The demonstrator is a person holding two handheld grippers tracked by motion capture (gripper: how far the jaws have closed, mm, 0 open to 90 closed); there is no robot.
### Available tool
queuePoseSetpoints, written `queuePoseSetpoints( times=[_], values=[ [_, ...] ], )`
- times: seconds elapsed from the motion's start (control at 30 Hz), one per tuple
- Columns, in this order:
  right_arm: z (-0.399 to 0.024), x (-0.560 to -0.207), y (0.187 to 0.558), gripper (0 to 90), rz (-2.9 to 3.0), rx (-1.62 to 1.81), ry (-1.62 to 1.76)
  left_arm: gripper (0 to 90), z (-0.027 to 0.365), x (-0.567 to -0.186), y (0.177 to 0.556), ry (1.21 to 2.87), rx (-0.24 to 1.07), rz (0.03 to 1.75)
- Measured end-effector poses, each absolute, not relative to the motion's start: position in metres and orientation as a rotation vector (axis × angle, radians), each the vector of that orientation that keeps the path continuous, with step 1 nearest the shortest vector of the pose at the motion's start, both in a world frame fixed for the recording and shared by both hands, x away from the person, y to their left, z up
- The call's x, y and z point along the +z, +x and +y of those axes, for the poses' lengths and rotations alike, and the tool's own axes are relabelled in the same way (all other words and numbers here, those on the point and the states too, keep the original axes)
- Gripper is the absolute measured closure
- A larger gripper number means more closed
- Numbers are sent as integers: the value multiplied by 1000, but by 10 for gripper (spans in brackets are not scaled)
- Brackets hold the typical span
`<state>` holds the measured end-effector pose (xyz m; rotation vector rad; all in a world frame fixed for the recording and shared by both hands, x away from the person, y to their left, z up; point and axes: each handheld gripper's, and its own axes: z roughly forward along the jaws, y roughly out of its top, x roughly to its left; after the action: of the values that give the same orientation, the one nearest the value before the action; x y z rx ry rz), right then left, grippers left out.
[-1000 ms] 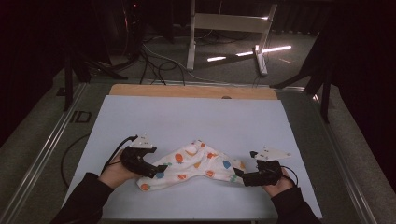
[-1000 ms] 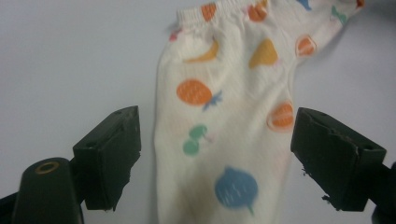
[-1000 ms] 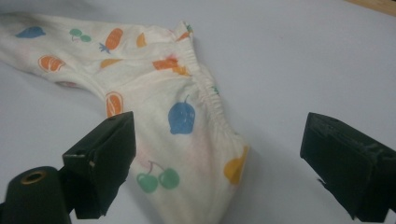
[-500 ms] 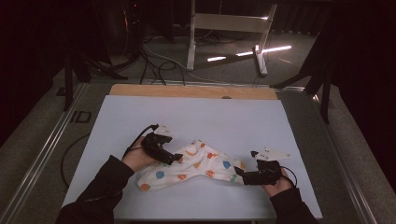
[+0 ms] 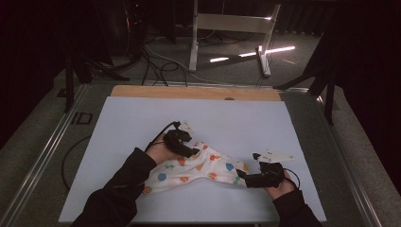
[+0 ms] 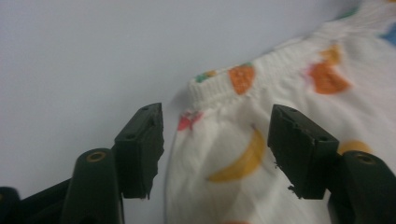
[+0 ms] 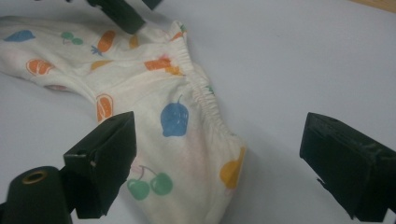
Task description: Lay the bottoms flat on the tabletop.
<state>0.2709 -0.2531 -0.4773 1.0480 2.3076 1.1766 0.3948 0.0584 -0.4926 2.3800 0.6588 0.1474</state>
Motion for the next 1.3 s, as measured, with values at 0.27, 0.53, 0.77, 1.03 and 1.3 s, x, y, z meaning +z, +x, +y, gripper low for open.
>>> queuePoseSetpoints(
  times=[0.27, 0.53, 0.77, 1.03, 1.3],
  values=[
    [-254, -478, 271, 110, 2311, 1180, 1044, 469, 42, -508, 403, 2395, 161, 664],
    [-254, -478, 272, 112, 2311, 1178, 1046, 744, 34, -511, 401, 2399, 177, 641],
    [-254, -474, 272, 95, 2288, 1179, 1061, 859, 49, -492, 387, 2359, 184, 612],
    [-250, -470, 280, 136, 2289, 1190, 1083, 860, 75, -470, 370, 2334, 200, 607],
    [-245, -475, 304, 489, 2260, 1108, 1177, 860, 92, -465, 360, 2305, 194, 621]
  ],
)
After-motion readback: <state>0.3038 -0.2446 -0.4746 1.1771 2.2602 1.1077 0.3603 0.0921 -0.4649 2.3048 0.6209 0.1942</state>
